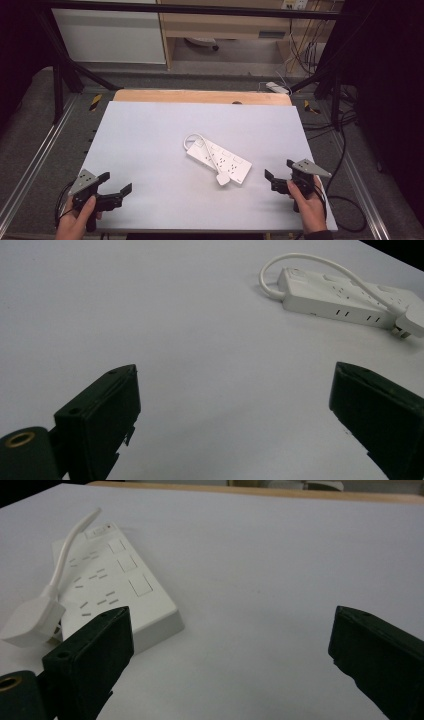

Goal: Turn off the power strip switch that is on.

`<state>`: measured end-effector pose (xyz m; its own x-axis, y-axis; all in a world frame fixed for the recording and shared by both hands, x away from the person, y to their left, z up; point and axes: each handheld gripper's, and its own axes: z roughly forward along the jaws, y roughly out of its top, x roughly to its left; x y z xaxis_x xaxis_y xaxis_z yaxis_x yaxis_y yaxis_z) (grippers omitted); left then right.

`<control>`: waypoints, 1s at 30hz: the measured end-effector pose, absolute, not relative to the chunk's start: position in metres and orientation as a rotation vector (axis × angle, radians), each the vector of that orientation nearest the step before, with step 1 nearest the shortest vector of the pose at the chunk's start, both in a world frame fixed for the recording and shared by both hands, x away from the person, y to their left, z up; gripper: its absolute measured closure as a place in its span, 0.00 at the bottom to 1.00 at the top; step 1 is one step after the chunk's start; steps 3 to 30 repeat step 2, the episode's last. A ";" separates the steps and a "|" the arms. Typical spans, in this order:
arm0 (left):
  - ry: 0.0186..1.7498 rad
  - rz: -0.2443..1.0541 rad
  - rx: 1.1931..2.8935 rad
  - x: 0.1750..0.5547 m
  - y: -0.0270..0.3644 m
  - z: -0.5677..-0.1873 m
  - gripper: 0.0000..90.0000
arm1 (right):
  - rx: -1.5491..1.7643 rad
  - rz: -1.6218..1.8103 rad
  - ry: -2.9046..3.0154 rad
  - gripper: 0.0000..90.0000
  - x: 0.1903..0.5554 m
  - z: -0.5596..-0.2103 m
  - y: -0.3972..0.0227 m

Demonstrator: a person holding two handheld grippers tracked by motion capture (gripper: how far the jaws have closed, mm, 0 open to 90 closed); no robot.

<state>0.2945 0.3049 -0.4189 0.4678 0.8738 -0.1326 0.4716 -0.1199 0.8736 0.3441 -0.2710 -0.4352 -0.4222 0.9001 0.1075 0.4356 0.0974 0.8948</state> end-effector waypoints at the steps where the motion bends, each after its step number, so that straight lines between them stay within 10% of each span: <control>1: 1.150 0.524 1.756 0.294 0.305 -0.419 0.07 | 1.331 1.258 1.916 0.05 0.345 -0.439 -0.271; 30: 1.151 0.526 1.757 0.294 0.305 -0.419 0.07 | 1.352 1.210 1.930 0.06 0.346 -0.443 -0.271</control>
